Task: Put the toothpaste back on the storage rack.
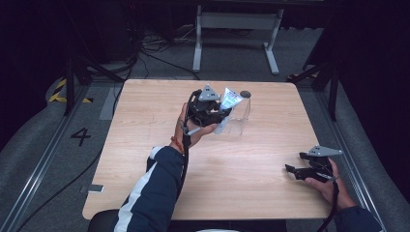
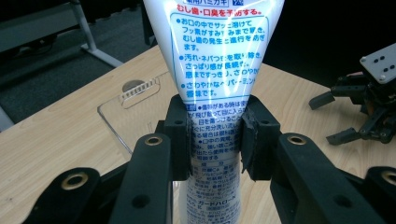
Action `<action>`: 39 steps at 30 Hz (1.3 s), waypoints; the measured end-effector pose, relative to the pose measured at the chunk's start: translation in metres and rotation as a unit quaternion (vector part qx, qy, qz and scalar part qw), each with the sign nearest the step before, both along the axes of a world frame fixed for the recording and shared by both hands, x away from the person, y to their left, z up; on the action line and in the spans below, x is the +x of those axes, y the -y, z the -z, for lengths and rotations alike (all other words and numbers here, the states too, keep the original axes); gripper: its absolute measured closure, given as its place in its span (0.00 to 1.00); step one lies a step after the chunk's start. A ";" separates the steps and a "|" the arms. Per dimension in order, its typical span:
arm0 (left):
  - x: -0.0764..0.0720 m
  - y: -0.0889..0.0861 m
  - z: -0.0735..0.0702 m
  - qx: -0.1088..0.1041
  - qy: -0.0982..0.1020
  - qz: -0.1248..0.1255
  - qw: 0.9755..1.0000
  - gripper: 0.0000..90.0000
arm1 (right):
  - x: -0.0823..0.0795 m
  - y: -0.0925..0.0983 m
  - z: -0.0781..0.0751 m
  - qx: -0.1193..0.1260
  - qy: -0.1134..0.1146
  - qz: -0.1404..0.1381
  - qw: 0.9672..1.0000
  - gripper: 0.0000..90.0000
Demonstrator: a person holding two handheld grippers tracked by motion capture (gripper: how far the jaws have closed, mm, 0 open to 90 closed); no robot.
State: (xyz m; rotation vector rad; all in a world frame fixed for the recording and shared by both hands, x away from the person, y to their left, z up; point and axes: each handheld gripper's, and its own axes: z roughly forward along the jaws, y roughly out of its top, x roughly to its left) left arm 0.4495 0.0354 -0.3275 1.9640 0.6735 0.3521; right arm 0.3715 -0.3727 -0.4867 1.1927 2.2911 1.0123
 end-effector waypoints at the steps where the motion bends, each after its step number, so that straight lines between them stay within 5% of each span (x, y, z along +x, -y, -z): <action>1: 0.002 0.000 0.000 0.003 0.000 0.002 1.000 0.76 | 0.000 0.000 0.000 0.000 0.000 0.000 1.000 0.17; 21: 0.025 0.014 0.001 -0.024 0.008 -0.024 0.999 0.76 | 0.000 0.000 0.000 0.000 0.000 0.000 1.000 0.17; 39: 0.047 0.028 0.005 -0.018 0.007 -0.035 0.999 0.76 | 0.000 0.000 0.000 0.000 0.000 0.000 1.000 0.17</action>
